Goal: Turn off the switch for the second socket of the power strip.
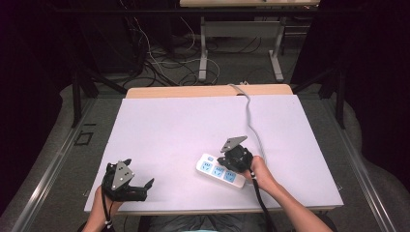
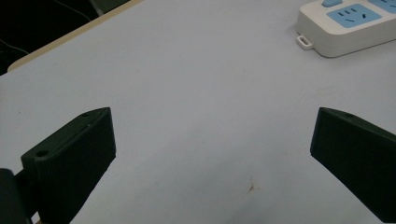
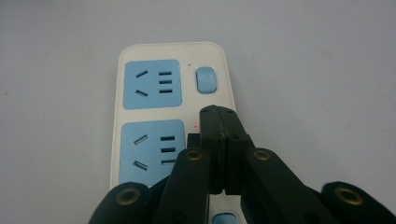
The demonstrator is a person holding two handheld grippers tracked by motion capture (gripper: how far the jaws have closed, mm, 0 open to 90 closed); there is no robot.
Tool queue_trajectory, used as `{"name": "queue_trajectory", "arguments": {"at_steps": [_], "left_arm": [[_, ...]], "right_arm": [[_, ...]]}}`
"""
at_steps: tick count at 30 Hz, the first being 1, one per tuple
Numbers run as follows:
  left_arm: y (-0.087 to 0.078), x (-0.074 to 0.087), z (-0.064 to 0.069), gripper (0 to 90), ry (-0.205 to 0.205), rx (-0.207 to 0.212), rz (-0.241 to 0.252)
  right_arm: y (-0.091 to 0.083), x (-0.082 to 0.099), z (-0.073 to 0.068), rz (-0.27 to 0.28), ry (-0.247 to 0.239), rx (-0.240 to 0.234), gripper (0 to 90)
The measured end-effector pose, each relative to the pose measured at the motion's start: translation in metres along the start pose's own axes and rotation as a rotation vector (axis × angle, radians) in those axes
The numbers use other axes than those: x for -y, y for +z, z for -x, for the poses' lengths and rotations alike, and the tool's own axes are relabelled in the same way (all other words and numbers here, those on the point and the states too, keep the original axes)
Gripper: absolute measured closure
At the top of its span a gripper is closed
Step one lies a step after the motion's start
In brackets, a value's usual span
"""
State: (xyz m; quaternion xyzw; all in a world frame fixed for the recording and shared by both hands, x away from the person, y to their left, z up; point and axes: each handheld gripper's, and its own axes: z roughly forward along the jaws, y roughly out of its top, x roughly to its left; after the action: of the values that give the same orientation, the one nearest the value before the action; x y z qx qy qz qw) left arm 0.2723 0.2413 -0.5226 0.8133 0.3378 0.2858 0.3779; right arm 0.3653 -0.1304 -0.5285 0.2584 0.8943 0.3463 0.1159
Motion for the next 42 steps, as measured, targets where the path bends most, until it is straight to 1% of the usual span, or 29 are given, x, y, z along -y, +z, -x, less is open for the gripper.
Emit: {"name": "queue_trajectory", "arguments": {"at_steps": [2, 3, 6, 7, 8, 9, 10, 14, 16, 17, 19, 23, 28, 29, 32, 33, 34, 35, 36, 38, 39, 40, 41, 42], "left_arm": [[0.0000, 0.0000, 0.0000, 0.2, 0.000, 0.000, 0.000], [0.0001, 0.0000, 0.0000, 0.2, 0.000, 0.000, 0.000], [0.0001, 0.0000, 0.0000, 0.2, 0.000, 0.000, 0.000], [0.0001, 0.0000, -0.0001, 0.3, 0.001, 0.000, 0.000], [0.0001, 0.0000, 0.0000, 0.3, 0.000, 0.000, 0.000], [0.0003, 0.0000, -0.0001, 0.3, 0.000, 0.000, 0.001], [0.0005, 0.0000, -0.0002, 0.2, -0.001, 0.000, 0.001], [0.0004, 0.0000, -0.0003, 0.2, -0.001, 0.001, 0.002], [0.0004, 0.0000, -0.0003, 0.2, -0.001, 0.002, 0.002], [0.0003, 0.0000, -0.0003, 0.2, 0.000, 0.002, 0.001], [0.0003, 0.0000, -0.0002, 0.2, 0.000, 0.002, 0.002], [0.0003, 0.0002, -0.0002, 0.2, -0.001, -0.001, 0.006], [0.0005, 0.0001, -0.0002, 0.2, -0.001, 0.000, 0.005], [0.0005, 0.0002, -0.0002, 0.3, -0.001, 0.000, 0.006], [0.0001, 0.0002, -0.0006, 0.3, -0.002, 0.002, 0.001], [0.0001, 0.0003, -0.0007, 0.2, 0.000, 0.000, 0.003], [0.0002, 0.0004, -0.0006, 0.2, -0.001, -0.001, 0.005], [0.0000, 0.0005, -0.0006, 0.2, -0.001, 0.002, 0.006], [-0.0005, 0.0002, -0.0009, 0.2, 0.002, 0.000, 0.002], [-0.0004, 0.0003, -0.0008, 0.2, 0.002, 0.002, 0.003], [-0.0004, 0.0003, -0.0007, 0.2, 0.001, 0.002, 0.002], [-0.0005, 0.0003, -0.0008, 0.2, 0.002, 0.001, 0.003], [-0.0006, 0.0003, -0.0007, 0.2, 0.002, 0.001, 0.003], [-0.0007, 0.0004, -0.0007, 0.2, 0.001, 0.001, 0.004]], "right_arm": [[0.0000, 0.0000, 0.0001, 0.002, 0.002, 0.001, 90.0], [-0.0007, -0.0004, 0.0001, -0.010, -0.002, -0.003, 90.0], [0.0000, -0.0012, -0.0009, -0.010, 0.002, 0.015, 90.0], [0.0003, -0.0013, -0.0003, -0.007, -0.008, 0.014, 90.0], [-0.0004, -0.0016, -0.0002, -0.016, -0.015, 0.010, 90.0], [-0.0006, -0.0017, -0.0013, -0.019, -0.007, 0.016, 90.0], [-0.0010, -0.0016, -0.0011, -0.020, -0.012, 0.007, 90.0], [-0.0009, -0.0017, -0.0010, -0.018, -0.013, 0.004, 90.0], [-0.0034, -0.0024, -0.0016, -0.001, -0.011, 0.012, 90.0], [-0.0028, -0.0029, -0.0010, 0.001, -0.023, 0.011, 90.0], [-0.0033, -0.0025, -0.0013, -0.007, -0.011, 0.005, 90.0], [-0.0028, -0.0025, -0.0019, 0.001, -0.011, 0.017, 90.0], [-0.0029, -0.0025, -0.0019, 0.001, -0.013, 0.017, 90.0], [-0.0026, -0.0026, -0.0013, 0.005, -0.025, 0.018, 90.0], [-0.0028, -0.0026, -0.0010, 0.004, -0.027, 0.018, 89.6], [-0.0036, -0.0026, -0.0014, -0.005, -0.017, 0.017, 89.4], [-0.0032, -0.0024, -0.0014, 0.002, -0.016, 0.019, 89.1], [-0.0034, -0.0024, -0.0013, 0.002, -0.018, 0.016, 88.2], [-0.0043, -0.0024, -0.0010, -0.006, -0.022, -0.001, 87.5], [-0.0040, -0.0024, -0.0005, 0.005, -0.035, 0.005, 85.1], [-0.0046, -0.0024, -0.0016, -0.004, -0.017, 0.007, 83.6], [-0.0043, -0.0023, -0.0009, 0.005, -0.033, -0.001, 81.3], [-0.0045, -0.0024, -0.0012, 0.010, -0.030, 0.014, 79.6], [-0.0057, -0.0026, -0.0007, 0.014, -0.036, 0.004, 77.4]]}}
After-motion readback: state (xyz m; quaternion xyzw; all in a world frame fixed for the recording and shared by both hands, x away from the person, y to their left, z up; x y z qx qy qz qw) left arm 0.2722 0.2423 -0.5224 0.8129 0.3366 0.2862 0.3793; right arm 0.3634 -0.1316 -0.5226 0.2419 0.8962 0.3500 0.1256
